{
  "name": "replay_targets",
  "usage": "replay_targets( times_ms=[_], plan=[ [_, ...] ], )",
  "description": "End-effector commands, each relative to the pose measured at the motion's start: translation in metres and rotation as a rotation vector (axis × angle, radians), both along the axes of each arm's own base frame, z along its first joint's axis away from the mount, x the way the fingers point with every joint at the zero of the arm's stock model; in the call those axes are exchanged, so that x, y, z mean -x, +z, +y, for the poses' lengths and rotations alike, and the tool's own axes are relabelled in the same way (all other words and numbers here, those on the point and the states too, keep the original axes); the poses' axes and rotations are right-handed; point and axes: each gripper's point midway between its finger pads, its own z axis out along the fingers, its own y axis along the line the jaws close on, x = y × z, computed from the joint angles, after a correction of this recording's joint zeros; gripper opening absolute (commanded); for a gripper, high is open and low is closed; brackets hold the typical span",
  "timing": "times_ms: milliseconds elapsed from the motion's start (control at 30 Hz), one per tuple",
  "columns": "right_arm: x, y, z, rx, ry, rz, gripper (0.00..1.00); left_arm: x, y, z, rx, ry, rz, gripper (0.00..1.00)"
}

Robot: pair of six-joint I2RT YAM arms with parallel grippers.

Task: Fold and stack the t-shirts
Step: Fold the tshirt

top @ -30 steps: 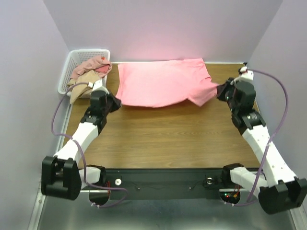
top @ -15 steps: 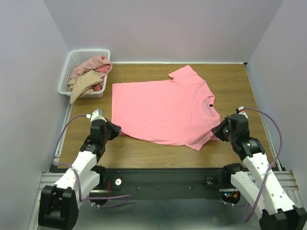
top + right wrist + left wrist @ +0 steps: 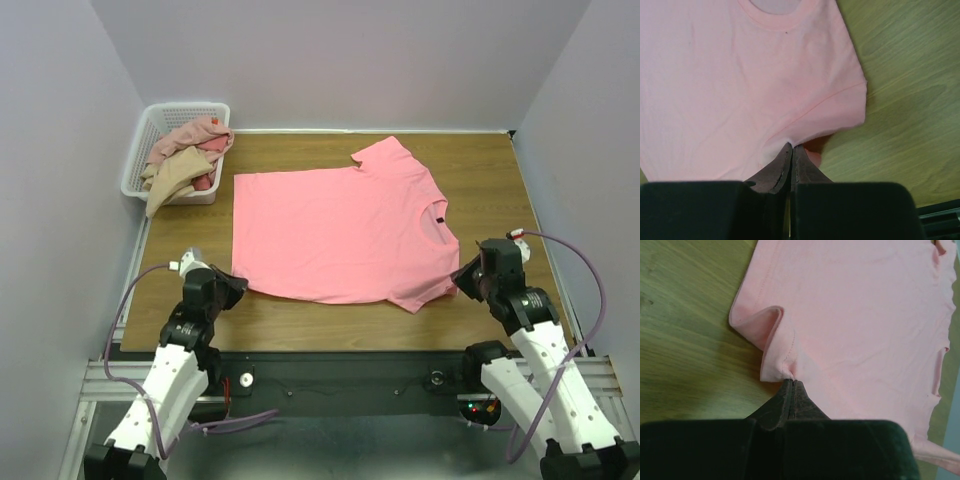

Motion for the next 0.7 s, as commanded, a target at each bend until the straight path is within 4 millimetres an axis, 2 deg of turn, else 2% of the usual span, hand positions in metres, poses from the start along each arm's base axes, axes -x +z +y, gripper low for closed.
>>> replay_targets(
  times_ms=[0, 133, 233, 300, 400, 533, 633, 667],
  plan=[
    [-0.012, 0.022, -0.013, 0.040, -0.069, -0.040, 0.01, -0.006, 0.006, 0.002, -0.002, 0.027, 0.029, 0.00],
    [-0.031, 0.037, -0.017, 0.076, -0.081, -0.078, 0.01, -0.008, 0.002, 0.005, -0.029, 0.044, 0.099, 0.00],
    [-0.045, 0.045, -0.015, 0.087, -0.068, -0.087, 0.01, -0.014, 0.008, 0.008, -0.018, 0.080, 0.115, 0.00],
    [-0.054, 0.043, -0.016, 0.113, -0.066, -0.065, 0.01, -0.014, 0.010, 0.009, -0.019, 0.098, 0.137, 0.00],
    [-0.063, 0.038, -0.015, 0.134, -0.060, -0.037, 0.01, -0.006, 0.002, 0.013, -0.033, 0.115, 0.189, 0.00],
    [-0.079, 0.039, -0.012, 0.132, -0.052, -0.049, 0.00, -0.015, 0.004, 0.004, 0.005, 0.088, 0.155, 0.00],
    [-0.094, 0.038, -0.011, 0.149, -0.051, -0.047, 0.01, -0.029, 0.008, 0.003, 0.003, 0.092, 0.153, 0.00],
    [-0.099, 0.044, -0.011, 0.153, -0.053, -0.061, 0.01, -0.036, 0.010, 0.001, -0.004, 0.084, 0.160, 0.00]
  ],
)
